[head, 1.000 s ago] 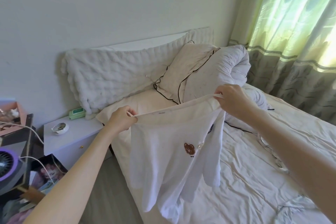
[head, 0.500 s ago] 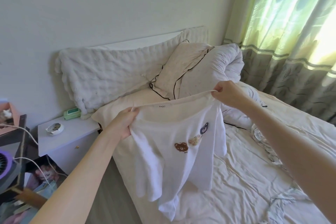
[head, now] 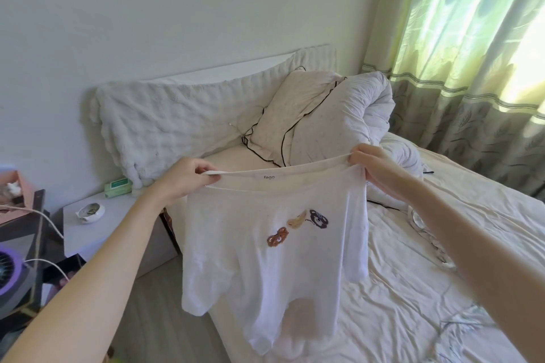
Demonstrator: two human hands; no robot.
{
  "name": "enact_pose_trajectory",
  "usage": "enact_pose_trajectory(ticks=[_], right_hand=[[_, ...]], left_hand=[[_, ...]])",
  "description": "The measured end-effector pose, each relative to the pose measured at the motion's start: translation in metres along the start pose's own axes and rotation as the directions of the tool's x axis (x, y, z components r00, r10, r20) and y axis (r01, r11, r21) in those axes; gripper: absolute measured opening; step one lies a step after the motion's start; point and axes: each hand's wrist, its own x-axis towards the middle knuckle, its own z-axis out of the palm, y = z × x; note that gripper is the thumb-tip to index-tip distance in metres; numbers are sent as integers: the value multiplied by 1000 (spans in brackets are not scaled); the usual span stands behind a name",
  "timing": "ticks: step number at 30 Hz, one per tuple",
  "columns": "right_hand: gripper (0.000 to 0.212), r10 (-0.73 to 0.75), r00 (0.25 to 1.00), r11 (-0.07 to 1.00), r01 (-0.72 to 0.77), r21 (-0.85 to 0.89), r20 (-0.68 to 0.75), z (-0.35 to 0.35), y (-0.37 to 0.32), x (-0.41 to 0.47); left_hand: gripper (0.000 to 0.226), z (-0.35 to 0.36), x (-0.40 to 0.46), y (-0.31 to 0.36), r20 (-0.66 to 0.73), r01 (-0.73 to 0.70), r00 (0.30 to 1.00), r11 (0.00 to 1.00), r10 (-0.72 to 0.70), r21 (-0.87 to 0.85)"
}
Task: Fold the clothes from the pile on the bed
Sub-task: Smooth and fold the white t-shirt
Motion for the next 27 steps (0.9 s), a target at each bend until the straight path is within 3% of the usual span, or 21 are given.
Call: enact_pose_trajectory(ticks=[3,5,7,13,16,19,22,27], right_hand=[[31,-3,991,999,8,-35,134,2,-6,-6],[35,-18,982,989,45,-144,188,4,-9,-8],[38,-32,975,975,79,-207,221,6,-8,-11],[22,20,943,995,-50,81,333,-13,5,-16],[47,47,915,995,-79,64,401,-29,17,-14],[31,79,928,989,-26,-147,363,-34,28,-11],[21,39,969,904,70,-422,245,-28,36,-9],[22,-113,991,905,130,-404,68,-17,44,-23]], left_hand=[[10,-1,3,-9,-60,103,992,981,-114,-163],[10,2,3,-13,-34,169,982,942,-187,-290],[13,7,2,-18,19,206,978,934,-210,-292],[14,9,-8,-17,157,1,987,988,23,-152],[43,2,-19,-11,296,26,955,984,27,-175],[62,3,-29,-15,404,71,914,976,20,-208],[43,12,-43,-23,453,96,891,977,1,-191],[29,29,-67,-31,407,100,913,973,-6,-209]])
